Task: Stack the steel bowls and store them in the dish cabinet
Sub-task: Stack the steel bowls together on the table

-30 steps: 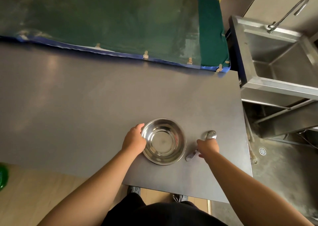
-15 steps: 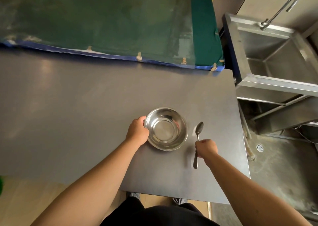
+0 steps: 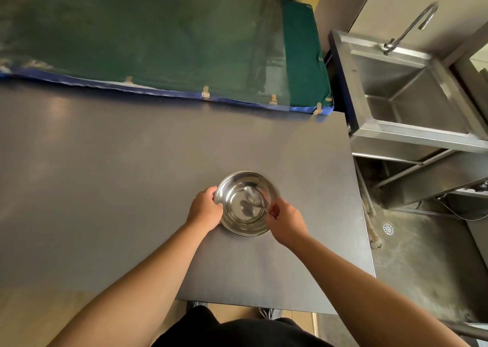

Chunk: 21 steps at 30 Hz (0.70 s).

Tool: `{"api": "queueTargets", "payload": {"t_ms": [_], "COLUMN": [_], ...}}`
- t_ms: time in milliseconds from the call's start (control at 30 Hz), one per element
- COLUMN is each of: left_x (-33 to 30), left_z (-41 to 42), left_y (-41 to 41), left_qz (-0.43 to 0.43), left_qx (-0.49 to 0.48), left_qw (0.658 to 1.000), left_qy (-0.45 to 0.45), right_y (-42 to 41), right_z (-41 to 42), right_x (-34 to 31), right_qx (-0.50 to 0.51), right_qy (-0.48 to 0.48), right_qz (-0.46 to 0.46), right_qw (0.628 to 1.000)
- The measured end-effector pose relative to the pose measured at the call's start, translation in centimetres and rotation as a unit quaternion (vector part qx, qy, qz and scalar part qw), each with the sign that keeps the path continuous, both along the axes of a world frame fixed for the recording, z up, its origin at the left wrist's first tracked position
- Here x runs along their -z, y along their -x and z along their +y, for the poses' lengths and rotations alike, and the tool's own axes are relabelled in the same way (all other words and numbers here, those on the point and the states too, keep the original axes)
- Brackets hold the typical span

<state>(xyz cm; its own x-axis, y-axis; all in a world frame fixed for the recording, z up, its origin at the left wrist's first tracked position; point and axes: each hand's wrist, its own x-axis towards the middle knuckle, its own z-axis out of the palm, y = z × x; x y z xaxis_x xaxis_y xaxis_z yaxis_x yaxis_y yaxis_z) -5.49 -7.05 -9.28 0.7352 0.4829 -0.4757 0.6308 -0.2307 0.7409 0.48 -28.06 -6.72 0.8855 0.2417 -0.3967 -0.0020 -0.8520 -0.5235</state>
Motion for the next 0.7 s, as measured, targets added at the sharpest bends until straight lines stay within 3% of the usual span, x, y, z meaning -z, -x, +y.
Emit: {"api": "queueTargets", "payload": {"t_ms": [300, 700], "left_x": [-0.1, -0.7], "left_z": [-0.1, -0.1], "left_y": [0.9, 1.2], "left_qz": [0.01, 0.027], "left_qx": [0.036, 0.104], "left_qw": [0.998, 0.989], "left_qy": [-0.042, -0.098], "right_y": [-0.1, -0.6], "right_z": [2.9, 2.5], "right_x": [1.0, 1.4], "right_qx": [-0.076, -0.093], "right_qy": [0.067, 0.111], "right_qz": [-0.021, -0.029], "right_qw": [0.995, 0.989]}}
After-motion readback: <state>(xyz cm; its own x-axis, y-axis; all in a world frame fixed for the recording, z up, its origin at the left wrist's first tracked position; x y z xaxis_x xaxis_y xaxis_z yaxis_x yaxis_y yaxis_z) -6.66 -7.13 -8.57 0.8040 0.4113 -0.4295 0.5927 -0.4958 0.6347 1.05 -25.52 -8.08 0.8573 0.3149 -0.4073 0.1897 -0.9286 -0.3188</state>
